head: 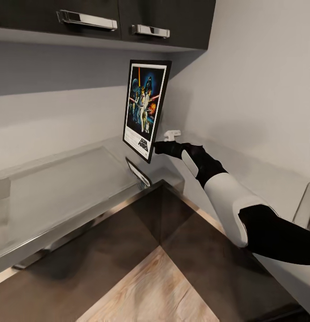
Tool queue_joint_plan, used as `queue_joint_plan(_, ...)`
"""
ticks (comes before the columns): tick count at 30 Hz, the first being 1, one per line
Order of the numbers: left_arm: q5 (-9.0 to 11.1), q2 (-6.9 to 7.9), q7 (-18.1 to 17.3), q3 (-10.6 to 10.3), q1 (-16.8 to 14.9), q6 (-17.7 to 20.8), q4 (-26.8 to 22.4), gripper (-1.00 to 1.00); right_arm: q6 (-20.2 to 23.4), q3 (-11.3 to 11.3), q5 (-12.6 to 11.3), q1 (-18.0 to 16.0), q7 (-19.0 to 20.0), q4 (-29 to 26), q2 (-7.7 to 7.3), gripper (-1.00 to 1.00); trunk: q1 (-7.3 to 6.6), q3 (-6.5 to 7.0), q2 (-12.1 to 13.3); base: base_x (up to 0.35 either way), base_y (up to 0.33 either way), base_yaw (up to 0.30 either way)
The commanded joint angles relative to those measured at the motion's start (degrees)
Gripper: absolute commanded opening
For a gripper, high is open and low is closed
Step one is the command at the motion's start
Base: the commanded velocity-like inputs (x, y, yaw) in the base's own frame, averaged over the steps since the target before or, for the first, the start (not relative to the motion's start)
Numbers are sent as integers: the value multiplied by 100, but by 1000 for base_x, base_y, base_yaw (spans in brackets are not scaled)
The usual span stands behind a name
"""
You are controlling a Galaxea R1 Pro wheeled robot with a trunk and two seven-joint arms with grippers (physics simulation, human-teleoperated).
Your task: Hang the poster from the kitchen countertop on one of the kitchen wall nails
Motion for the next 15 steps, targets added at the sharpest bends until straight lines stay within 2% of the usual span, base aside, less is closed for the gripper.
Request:
queue_joint_plan(1, -28, -3, -26, 24, 2, -18, -8, 100, 42, 9, -62, -3, 1, -4, 0, -100, -3, -4, -3, -314, 0, 0)
queue_joint_plan(6, -25, 9, -26, 32, 2, -22, -8, 100, 44, 10, -63, -3, 5, -4, 0, -100, -3, -4, -3, -265, 0, 0)
queue_joint_plan(12, -22, 22, -26, 53, 2, -20, -8, 100, 39, 10, -63, -3, 17, -4, 0, -100, -3, 25, -3, -58, 0, 0)
queue_joint_plan(15, -11, 94, -26, 68, 2, -18, -2, 100, 37, 10, -60, -3, 225, -4, 0, -100, -3, 51, -3, -11, 0, 0)
